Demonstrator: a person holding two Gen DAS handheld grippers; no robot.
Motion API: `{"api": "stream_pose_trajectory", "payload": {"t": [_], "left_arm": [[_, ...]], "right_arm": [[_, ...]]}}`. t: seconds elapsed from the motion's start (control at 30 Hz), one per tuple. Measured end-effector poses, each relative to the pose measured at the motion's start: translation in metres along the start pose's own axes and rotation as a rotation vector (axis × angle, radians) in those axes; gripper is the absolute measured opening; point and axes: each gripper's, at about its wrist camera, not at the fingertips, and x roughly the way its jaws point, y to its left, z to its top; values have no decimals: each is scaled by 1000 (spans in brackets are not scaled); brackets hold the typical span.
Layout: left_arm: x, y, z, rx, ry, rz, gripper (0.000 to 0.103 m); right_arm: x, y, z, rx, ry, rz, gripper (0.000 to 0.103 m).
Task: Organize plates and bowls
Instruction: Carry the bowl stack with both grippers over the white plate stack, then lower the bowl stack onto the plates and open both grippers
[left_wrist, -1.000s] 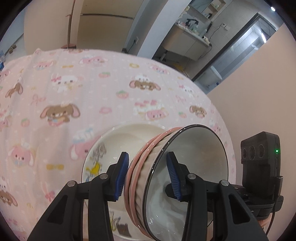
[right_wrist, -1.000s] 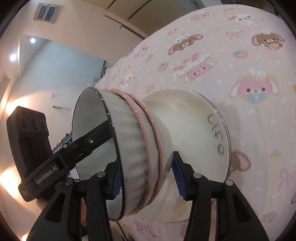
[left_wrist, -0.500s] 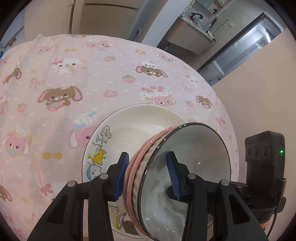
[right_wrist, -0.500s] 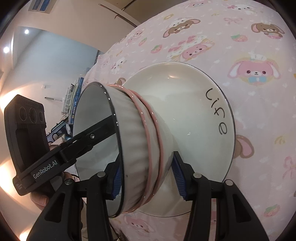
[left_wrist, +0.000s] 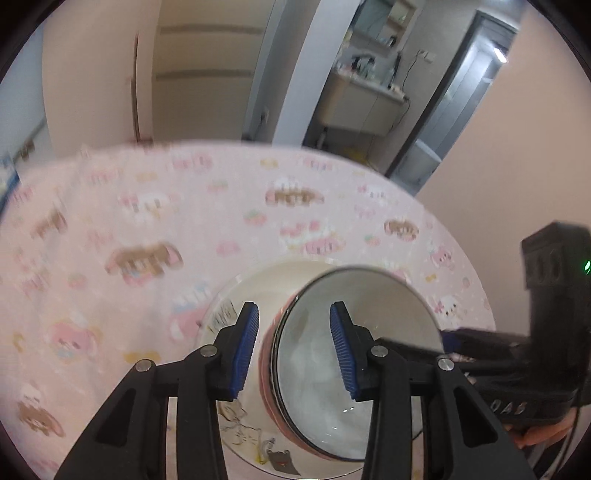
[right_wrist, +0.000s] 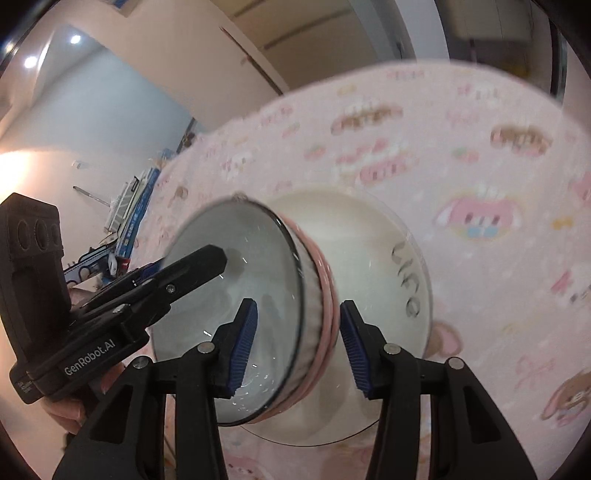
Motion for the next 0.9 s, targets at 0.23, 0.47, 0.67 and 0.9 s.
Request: {"api": "stream_pose_trajectory", "payload": {"t": [0.23, 0.47, 0.67, 0.9], "left_arm": [[-79, -25, -4, 141, -319, 93, 72], [-167, -35, -29, 135, -662, 135, 89], [-218, -41, -54, 127, -822, 168, 103], [-256, -54, -85, 169, -894, 188, 103]], "right_arm": [[-58, 26, 2, -104, -161, -58, 46], [-109, 49, -17, -169, -312, -66, 46], [-153, 75, -41, -218, -491, -126, 46], [-202, 100, -78, -265, -714, -184, 74]]}}
